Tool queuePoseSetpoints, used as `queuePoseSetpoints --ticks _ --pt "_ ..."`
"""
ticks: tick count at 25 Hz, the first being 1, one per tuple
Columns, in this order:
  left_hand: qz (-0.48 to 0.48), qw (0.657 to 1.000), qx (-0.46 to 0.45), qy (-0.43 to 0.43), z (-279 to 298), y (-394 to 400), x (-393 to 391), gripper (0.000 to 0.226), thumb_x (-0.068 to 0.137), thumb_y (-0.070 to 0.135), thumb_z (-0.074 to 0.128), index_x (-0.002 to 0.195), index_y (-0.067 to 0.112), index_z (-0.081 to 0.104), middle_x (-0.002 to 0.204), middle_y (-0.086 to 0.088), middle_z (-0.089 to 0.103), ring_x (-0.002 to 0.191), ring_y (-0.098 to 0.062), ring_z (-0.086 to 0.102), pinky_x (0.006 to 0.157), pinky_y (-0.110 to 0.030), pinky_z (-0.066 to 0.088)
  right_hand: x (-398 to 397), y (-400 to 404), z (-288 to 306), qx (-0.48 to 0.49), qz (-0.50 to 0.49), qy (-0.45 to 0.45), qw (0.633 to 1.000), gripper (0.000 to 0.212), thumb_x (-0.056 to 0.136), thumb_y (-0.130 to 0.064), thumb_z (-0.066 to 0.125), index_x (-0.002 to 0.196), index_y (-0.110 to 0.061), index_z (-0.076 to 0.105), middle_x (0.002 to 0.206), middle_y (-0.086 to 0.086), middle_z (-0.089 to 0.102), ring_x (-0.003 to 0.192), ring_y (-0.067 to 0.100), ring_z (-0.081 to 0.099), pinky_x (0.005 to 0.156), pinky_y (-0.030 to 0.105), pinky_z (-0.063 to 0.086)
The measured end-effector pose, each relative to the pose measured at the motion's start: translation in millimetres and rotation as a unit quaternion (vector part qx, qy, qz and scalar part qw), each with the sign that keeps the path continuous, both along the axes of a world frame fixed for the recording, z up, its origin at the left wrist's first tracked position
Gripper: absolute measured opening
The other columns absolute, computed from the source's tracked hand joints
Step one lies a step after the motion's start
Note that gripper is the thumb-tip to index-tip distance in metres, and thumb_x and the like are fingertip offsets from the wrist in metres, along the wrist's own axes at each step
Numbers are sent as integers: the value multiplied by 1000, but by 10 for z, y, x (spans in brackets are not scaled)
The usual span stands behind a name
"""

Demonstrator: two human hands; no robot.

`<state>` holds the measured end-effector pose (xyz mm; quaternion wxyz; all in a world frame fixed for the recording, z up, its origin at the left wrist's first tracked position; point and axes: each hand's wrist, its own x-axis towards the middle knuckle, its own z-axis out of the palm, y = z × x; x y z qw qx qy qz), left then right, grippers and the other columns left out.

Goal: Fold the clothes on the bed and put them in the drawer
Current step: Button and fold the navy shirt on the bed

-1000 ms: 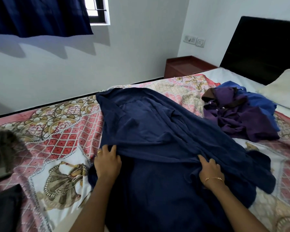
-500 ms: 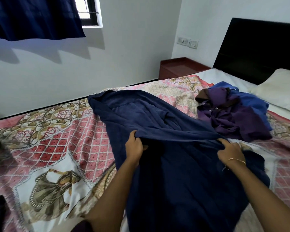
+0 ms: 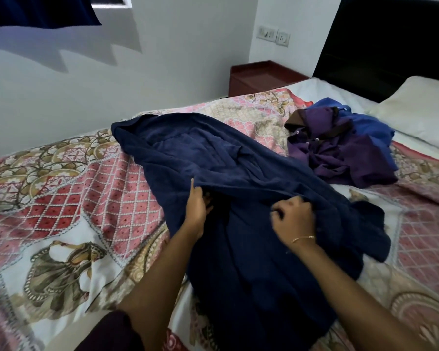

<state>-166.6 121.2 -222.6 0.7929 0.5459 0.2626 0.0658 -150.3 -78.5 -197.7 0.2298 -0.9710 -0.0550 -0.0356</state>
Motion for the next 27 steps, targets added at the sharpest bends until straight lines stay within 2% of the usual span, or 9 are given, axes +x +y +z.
queuePoseSetpoints --ticks 2,5,8,11,14,19,22,24,27 --pt "42 999 -24 7 57 -62 -42 43 101 42 24 134 20 41 130 -13 52 92 -23 61 74 -31 53 -348 229 -67 161 79 157 971 34 86 -32 63 81 2 65 81 19 61 77 28 58 74 47 52" --pt "38 996 -78 6 216 -96 -42 51 100 48 20 136 18 39 122 -12 53 83 -23 63 68 -30 55 -707 510 -137 183 123 337 915 50 82 -45 66 111 -5 61 107 7 62 101 22 59 83 31 50" --pt "31 998 -35 37 328 -117 38 58 100 49 17 138 12 39 120 -12 56 83 -19 59 71 -28 51 -882 563 -150 277 118 441 845 31 90 -19 61 117 -7 57 117 7 63 101 19 60 91 31 50" --pt "40 997 -12 58 407 -137 172 59 101 47 15 139 10 40 125 -14 56 106 -26 56 90 -34 46 -819 333 -122 398 59 498 768 13 94 -9 52 99 -10 63 82 -1 72 74 11 66 75 24 54" --pt "57 994 -44 80 449 -144 298 60 100 49 15 143 10 35 137 -13 49 123 -30 47 104 -39 39 -571 -113 26 398 40 454 796 11 91 -9 55 91 -6 66 74 4 72 64 14 67 68 26 53" --pt "-10 997 -77 15 186 -54 421 53 102 37 27 151 20 14 143 -7 43 126 -24 45 106 -38 38 -280 -838 82 307 -53 386 868 12 88 -15 62 83 -4 65 83 12 67 70 20 62 64 25 49" --pt "73 988 136 6 69 8 197 46 96 15 45 141 14 38 123 -11 59 113 -25 55 94 -33 44 -322 -1011 -78 351 -128 372 850 19 91 -19 59 82 -3 64 83 15 66 71 26 61 66 30 50" --pt "188 927 317 60 -35 140 1 40 87 12 53 127 8 52 116 -14 62 111 -31 55 95 -34 40 -325 -1032 -200 365 -164 333 854 25 93 -24 55 78 -5 61 86 17 65 75 28 60 70 33 49" --pt "289 904 267 166 -116 300 -251 43 85 13 54 126 1 48 127 -23 49 116 -39 48 100 -40 37 -375 -969 -214 341 -179 302 872 44 88 -45 58 86 -2 64 98 19 67 91 32 62 81 37 49"
